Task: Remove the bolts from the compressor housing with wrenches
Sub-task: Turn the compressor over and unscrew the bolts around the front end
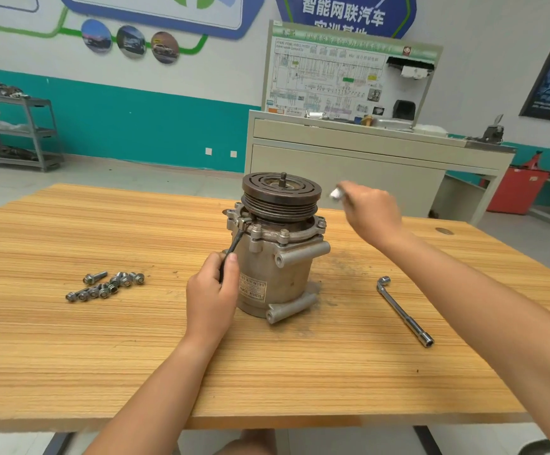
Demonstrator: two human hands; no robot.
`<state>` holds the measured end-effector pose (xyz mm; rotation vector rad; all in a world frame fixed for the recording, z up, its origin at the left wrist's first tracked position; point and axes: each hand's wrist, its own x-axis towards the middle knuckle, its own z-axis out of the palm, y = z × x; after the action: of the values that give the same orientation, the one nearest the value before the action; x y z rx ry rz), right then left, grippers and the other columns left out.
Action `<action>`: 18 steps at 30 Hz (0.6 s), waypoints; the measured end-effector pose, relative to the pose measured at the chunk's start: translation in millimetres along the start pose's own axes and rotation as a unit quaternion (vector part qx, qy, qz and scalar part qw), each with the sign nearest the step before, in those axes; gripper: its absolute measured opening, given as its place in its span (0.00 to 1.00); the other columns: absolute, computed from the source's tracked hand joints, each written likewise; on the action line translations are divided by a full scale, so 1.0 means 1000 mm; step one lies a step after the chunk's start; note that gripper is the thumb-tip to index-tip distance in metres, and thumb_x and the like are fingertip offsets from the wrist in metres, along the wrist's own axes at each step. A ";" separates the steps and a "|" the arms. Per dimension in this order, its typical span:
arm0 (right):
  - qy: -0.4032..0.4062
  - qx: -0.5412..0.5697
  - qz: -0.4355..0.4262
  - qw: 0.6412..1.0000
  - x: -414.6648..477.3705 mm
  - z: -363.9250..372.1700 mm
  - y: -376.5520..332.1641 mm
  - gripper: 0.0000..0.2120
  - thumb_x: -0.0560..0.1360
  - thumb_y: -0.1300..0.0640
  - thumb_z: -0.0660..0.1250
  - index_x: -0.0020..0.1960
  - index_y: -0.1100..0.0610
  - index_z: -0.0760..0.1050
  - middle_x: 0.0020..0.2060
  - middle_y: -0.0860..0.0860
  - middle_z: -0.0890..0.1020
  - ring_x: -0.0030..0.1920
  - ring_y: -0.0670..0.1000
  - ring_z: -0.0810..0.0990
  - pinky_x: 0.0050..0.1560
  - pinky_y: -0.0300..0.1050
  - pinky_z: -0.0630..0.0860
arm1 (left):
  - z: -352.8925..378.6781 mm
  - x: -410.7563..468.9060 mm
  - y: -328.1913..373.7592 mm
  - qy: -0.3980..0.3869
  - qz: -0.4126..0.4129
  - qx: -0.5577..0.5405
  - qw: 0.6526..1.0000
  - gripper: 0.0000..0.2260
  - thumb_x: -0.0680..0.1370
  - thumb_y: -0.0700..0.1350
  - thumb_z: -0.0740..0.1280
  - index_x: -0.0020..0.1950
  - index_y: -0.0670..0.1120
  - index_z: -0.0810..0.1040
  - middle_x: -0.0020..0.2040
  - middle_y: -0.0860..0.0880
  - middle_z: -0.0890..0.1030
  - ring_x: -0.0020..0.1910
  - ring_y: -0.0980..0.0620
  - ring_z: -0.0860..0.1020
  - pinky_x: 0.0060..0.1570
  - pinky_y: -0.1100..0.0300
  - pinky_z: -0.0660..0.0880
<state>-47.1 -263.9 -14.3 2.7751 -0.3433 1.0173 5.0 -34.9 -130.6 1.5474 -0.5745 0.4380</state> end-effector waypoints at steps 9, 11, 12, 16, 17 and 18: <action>-0.123 -0.147 -0.006 0.981 -0.073 -0.079 -0.012 0.16 0.78 0.59 0.55 0.65 0.50 0.64 0.31 0.49 0.74 0.33 0.54 0.74 0.28 0.43 0.69 | 0.001 0.000 -0.001 0.010 0.001 -0.010 1.000 0.19 0.80 0.40 0.61 0.30 0.50 0.63 0.22 0.56 0.66 0.24 0.59 0.65 0.25 0.66 0.60; -0.165 -0.197 -0.005 0.966 -0.072 -0.083 -0.019 0.19 0.77 0.62 0.55 0.66 0.48 0.62 0.29 0.47 0.67 0.30 0.51 0.68 0.24 0.41 0.59 | 0.001 0.000 0.000 0.012 0.000 -0.011 1.000 0.19 0.80 0.40 0.61 0.30 0.51 0.62 0.22 0.56 0.66 0.24 0.60 0.64 0.25 0.66 0.59; -0.163 -0.199 -0.002 0.966 -0.071 -0.084 -0.022 0.20 0.77 0.63 0.55 0.67 0.49 0.62 0.28 0.47 0.66 0.29 0.50 0.67 0.24 0.41 0.58 | 0.001 0.000 0.000 0.013 0.001 -0.010 1.000 0.19 0.80 0.40 0.61 0.30 0.51 0.62 0.22 0.55 0.64 0.24 0.60 0.64 0.25 0.66 0.59; -0.148 -0.187 0.017 0.971 -0.067 -0.081 -0.026 0.18 0.77 0.63 0.55 0.65 0.50 0.65 0.28 0.47 0.66 0.28 0.48 0.63 0.24 0.41 0.58 | 0.001 0.001 -0.002 0.011 -0.001 -0.007 1.000 0.18 0.80 0.41 0.61 0.30 0.49 0.64 0.25 0.53 0.66 0.25 0.57 0.64 0.26 0.63 0.59; -0.143 -0.179 0.028 0.973 -0.067 -0.082 -0.026 0.18 0.77 0.62 0.55 0.65 0.50 0.65 0.28 0.47 0.66 0.28 0.48 0.64 0.24 0.42 0.58 | 0.001 0.001 -0.002 0.009 -0.004 -0.008 1.000 0.18 0.80 0.41 0.61 0.31 0.48 0.64 0.25 0.52 0.66 0.25 0.56 0.64 0.26 0.62 0.59; -0.136 -0.172 0.038 0.975 -0.067 -0.083 -0.026 0.18 0.77 0.62 0.56 0.65 0.49 0.65 0.28 0.47 0.66 0.29 0.49 0.66 0.24 0.42 0.58 | 0.001 0.001 -0.003 0.007 -0.006 -0.007 1.000 0.17 0.80 0.41 0.61 0.31 0.47 0.64 0.25 0.51 0.66 0.25 0.56 0.63 0.26 0.60 0.60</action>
<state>-140.7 -209.3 2.1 2.5942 -0.6044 0.5259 7.0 -36.1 -132.3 1.5320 -0.5555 0.4346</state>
